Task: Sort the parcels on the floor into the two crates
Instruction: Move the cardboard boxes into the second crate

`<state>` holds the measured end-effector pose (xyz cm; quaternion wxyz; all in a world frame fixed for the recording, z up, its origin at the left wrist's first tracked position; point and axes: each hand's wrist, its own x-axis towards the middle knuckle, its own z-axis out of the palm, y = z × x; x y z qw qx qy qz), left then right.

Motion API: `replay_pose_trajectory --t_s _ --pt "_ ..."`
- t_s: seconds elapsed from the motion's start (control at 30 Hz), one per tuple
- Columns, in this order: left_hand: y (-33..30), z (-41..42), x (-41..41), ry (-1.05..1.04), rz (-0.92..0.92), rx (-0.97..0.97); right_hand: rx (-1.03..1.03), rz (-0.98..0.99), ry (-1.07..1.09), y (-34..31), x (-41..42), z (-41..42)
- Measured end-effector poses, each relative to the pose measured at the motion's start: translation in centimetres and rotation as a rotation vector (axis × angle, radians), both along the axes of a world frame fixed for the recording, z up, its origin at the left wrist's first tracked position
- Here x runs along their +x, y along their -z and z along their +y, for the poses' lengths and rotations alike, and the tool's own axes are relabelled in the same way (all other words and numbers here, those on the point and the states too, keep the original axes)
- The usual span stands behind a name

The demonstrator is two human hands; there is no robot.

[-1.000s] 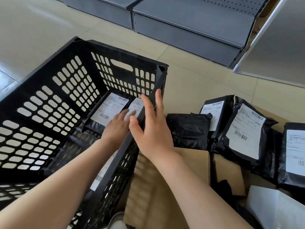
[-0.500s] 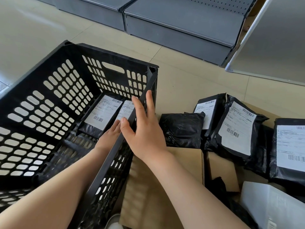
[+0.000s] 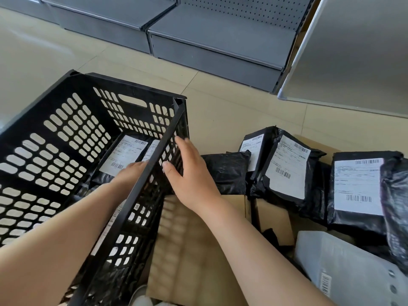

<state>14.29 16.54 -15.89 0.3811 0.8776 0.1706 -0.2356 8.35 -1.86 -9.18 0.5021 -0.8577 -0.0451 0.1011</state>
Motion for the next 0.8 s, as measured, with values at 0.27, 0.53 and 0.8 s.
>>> replay_pose_trajectory --t_s 0.27,0.53,0.8 --pt "-6.9 -0.9 -0.3 0.017 -0.327 0.033 -0.124 0.12 0.09 -3.0 0.4 -5.9" --pt "-14.2 -7.4 0.2 0.184 -0.673 0.156 -0.397 0.211 0.112 -6.8 1.2 -13.8" --pt "-13.9 -15.0 -0.9 0.594 -0.481 0.493 -0.449 0.246 0.058 -7.7 -1.3 -19.4"
